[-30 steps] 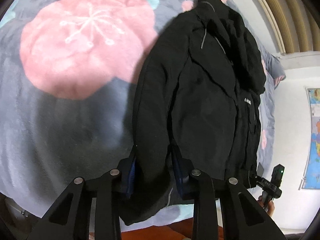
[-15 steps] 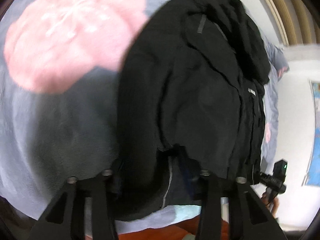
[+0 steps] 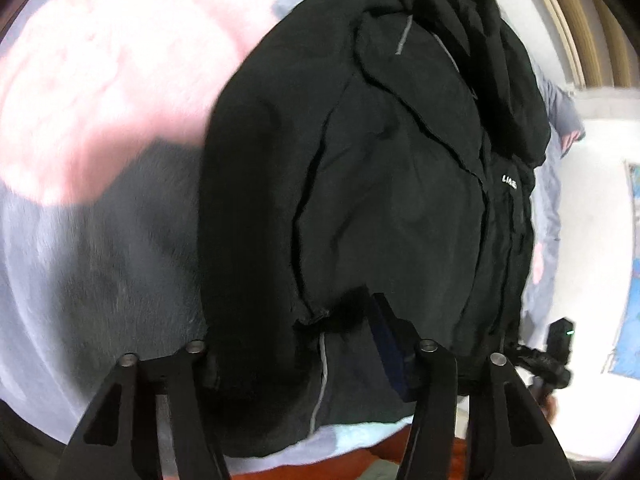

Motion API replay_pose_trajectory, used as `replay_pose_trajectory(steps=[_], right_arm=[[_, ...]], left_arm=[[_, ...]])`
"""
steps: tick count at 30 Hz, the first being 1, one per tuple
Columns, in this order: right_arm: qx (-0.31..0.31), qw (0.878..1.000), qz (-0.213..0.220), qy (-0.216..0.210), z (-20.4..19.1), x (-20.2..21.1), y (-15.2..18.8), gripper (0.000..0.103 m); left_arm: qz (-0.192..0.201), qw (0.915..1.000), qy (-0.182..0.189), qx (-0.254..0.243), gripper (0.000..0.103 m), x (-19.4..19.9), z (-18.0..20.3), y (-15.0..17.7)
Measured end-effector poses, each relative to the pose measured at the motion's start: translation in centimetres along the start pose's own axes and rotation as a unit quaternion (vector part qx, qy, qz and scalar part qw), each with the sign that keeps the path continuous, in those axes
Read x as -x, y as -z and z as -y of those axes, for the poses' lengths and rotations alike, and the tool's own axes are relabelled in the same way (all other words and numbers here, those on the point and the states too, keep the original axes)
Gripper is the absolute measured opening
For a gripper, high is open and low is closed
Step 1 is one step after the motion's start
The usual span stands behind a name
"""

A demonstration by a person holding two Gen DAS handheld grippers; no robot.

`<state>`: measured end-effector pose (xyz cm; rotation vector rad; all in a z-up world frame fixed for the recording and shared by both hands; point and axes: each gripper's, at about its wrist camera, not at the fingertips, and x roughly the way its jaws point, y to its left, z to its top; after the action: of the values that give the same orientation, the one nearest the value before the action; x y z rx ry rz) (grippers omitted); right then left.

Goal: Fold large clothes

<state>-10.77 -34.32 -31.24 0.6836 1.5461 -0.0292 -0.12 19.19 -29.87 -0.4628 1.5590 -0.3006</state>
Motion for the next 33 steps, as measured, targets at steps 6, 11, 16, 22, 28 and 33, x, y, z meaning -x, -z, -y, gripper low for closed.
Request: replay_pose_trajectory(steps=[6,11,16,22,28,33], right_arm=[[0.005,0.997,0.052,-0.048,-1.7,4.8,-1.7,0.016],[0.04,0.992,0.094,-0.072,-4.9,9.3,-5.6,0.015],[0.054,0.982,0.142,-0.109,-7.2,13.9,-11.4,0.015],[0.047,0.969,0.199,-0.135,-8.9,19.1,-19.4,0.016],[0.049,0.968,0.228,-0.096,-13.0,19.2,-28.8,0.019],[0.001,0.983,0.178,-0.032,-13.9,11.8,-36.2,0.023]], left_arm=[[0.068,0.9948,0.07,0.029,0.016,4.5,0.5,-1.3],[0.134,0.9847,0.103,-0.044,0.016,10.1,6.5,-4.2],[0.188,0.9708,0.115,-0.095,0.016,14.0,11.3,-9.0],[0.237,0.9613,0.119,-0.075,0.018,15.7,14.4,-16.7],[0.268,0.9573,0.106,-0.028,0.022,13.3,16.9,-27.0],[0.231,0.9728,0.02,0.005,0.023,5.9,17.2,-34.0]])
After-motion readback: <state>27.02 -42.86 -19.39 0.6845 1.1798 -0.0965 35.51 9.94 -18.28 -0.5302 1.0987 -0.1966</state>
